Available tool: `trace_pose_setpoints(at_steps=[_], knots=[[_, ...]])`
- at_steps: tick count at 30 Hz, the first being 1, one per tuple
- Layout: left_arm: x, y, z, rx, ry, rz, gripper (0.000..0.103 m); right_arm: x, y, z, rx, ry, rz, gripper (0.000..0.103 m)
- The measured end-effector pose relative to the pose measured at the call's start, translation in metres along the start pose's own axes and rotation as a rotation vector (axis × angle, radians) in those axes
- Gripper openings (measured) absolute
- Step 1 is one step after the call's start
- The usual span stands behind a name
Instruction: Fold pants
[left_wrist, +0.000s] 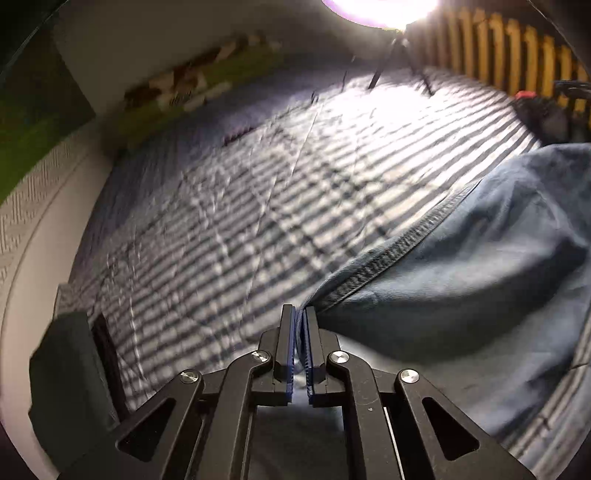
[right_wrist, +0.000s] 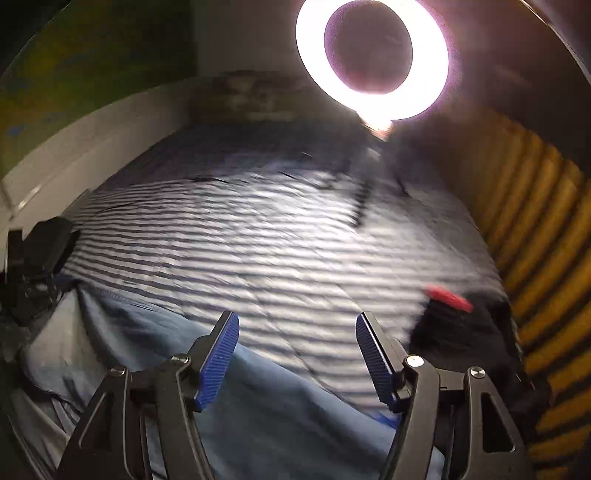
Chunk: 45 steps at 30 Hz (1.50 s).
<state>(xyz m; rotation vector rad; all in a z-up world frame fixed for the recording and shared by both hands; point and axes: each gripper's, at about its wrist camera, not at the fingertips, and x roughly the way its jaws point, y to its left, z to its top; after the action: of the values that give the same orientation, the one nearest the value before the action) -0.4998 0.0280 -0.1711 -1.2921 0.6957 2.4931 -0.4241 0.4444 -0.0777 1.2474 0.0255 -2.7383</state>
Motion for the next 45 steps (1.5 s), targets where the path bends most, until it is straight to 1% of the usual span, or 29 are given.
trace_pose_setpoints(at_steps=[2,4,6,8,11,12,14,15,16,19,23,25,26,27,28,30,32,34,35,36,38,39,42,43,45], knots=[[0.004,-0.001,-0.004,-0.014,0.005,0.001,0.008,-0.004,-0.028,-0.014,0.055,0.047,-0.017,0.062],[0.001,-0.003,-0.007,-0.014,-0.007,0.017,0.017,-0.005,-0.05,-0.027,0.104,0.095,-0.011,0.062],[-0.004,-0.006,-0.008,-0.015,-0.025,0.019,0.02,-0.007,-0.07,-0.044,0.159,0.133,-0.012,0.062],[-0.011,-0.004,-0.01,-0.028,-0.036,0.009,0.02,-0.003,-0.085,-0.06,0.197,0.164,0.004,0.062],[-0.024,-0.009,-0.012,-0.026,-0.046,-0.015,0.02,0.013,-0.087,-0.072,0.222,0.226,0.027,0.063],[-0.029,-0.013,-0.014,-0.018,-0.046,-0.017,0.02,0.016,-0.082,-0.076,0.207,0.237,0.009,0.062],[-0.034,-0.02,-0.017,-0.008,-0.044,-0.023,0.02,0.013,-0.066,-0.083,0.155,0.22,-0.016,0.042],[-0.038,-0.024,-0.019,-0.001,-0.045,-0.028,0.02,0.008,-0.056,-0.087,0.13,0.21,-0.013,0.021],[-0.039,-0.027,-0.021,0.004,-0.044,-0.035,0.02,0.002,-0.046,-0.091,0.12,0.201,0.014,0.011],[-0.045,-0.034,-0.026,0.011,-0.045,-0.047,0.02,-0.017,-0.019,-0.107,0.101,0.179,0.106,0.008],[-0.049,-0.041,-0.036,0.009,-0.036,-0.071,0.02,-0.045,0.043,-0.14,-0.01,0.161,0.218,0.008],[-0.05,-0.043,-0.042,0.003,-0.03,-0.084,0.02,-0.055,0.072,-0.162,-0.06,0.189,0.287,0.008],[-0.051,-0.044,-0.045,0.0,-0.027,-0.092,0.02,-0.057,0.088,-0.178,-0.092,0.232,0.328,0.008],[-0.052,-0.045,-0.049,-0.002,-0.022,-0.101,0.02,-0.056,0.1,-0.189,-0.122,0.266,0.339,0.008],[-0.052,-0.046,-0.052,-0.004,-0.019,-0.106,0.02,-0.056,0.113,-0.202,-0.176,0.301,0.326,0.008],[-0.054,-0.047,-0.058,-0.007,-0.011,-0.118,0.02,-0.059,0.121,-0.212,-0.235,0.313,0.276,0.01],[-0.055,-0.049,-0.062,-0.004,-0.009,-0.12,0.02,-0.066,0.11,-0.207,-0.181,0.29,0.265,0.02],[-0.056,-0.05,-0.066,-0.001,-0.009,-0.125,0.02,-0.074,0.084,-0.192,-0.064,0.238,0.256,0.046],[-0.057,-0.051,-0.067,-0.001,-0.009,-0.126,0.02,-0.077,0.064,-0.182,0.032,0.2,0.24,0.05],[-0.057,-0.051,-0.068,-0.002,-0.01,-0.129,0.02,-0.077,0.049,-0.174,0.098,0.18,0.224,0.054],[-0.057,-0.051,-0.069,-0.009,-0.012,-0.135,0.02,-0.071,0.014,-0.162,0.241,0.161,0.204,0.056],[-0.057,-0.052,-0.069,-0.016,-0.014,-0.139,0.02,-0.063,-0.004,-0.155,0.326,0.165,0.198,0.056],[-0.057,-0.051,-0.069,-0.022,-0.016,-0.143,0.02,-0.032,-0.038,-0.147,0.514,0.213,0.233,0.056],[-0.057,-0.051,-0.069,-0.021,-0.016,-0.144,0.02,-0.024,-0.045,-0.146,0.554,0.227,0.242,0.056],[-0.057,-0.051,-0.07,-0.02,-0.014,-0.146,0.02,-0.004,-0.055,-0.148,0.632,0.267,0.286,0.056]])
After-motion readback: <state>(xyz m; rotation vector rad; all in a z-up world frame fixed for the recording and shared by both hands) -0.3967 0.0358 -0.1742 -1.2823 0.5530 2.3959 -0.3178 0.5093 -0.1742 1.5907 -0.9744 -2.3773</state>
